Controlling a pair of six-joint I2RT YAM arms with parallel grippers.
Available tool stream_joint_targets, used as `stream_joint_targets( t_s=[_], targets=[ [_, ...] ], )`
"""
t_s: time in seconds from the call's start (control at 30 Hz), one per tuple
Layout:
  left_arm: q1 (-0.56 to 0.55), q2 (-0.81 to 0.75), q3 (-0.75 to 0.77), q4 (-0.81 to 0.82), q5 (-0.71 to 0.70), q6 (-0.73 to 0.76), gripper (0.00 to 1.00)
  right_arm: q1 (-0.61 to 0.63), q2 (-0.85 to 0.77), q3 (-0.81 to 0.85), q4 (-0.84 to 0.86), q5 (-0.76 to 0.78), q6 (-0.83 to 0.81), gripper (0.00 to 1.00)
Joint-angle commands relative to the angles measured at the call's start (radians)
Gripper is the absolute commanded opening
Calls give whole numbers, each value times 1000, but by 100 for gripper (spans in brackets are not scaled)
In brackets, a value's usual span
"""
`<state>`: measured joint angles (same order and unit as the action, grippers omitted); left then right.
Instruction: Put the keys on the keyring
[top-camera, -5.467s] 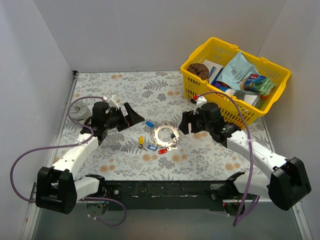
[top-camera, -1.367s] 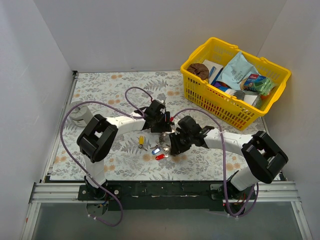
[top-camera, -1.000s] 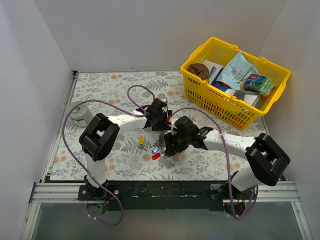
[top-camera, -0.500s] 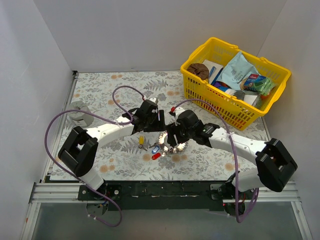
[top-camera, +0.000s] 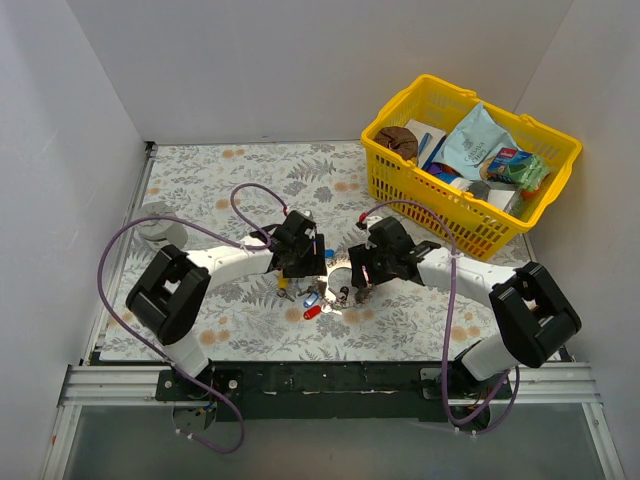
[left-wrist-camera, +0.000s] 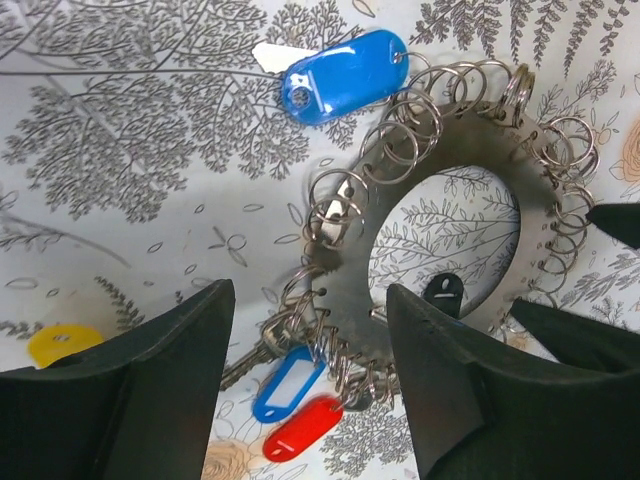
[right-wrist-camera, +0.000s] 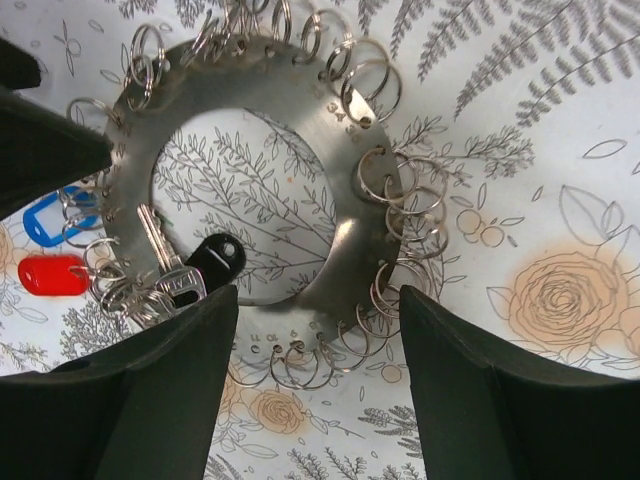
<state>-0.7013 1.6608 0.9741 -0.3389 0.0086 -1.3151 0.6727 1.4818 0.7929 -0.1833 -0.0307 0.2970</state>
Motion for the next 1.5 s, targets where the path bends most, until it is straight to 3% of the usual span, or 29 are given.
stream_joint_targets(
  t_s=[0.0,0.57,0.83,1.07,1.27,1.47],
  targets=[
    [6,54,60,17,50,-4,62,4,9,-38,31,-49,17,73],
    [-7,198,205,64,205,50,61,7,-182,-199,16,-161,93,70],
    [-17,195,259,74,222,77,63,8,-278,-169,5,-141,99,69],
    [-17,41,236,84,134,99,68,8,-328,-138,48,-150,68,70],
    [-14,-128,95,46,39,99,67,8,-299,-135,106,-213,50,70],
    [-3,-277,-81,43,86,70,63,8,-262,-127,157,-261,41,69]
  ],
)
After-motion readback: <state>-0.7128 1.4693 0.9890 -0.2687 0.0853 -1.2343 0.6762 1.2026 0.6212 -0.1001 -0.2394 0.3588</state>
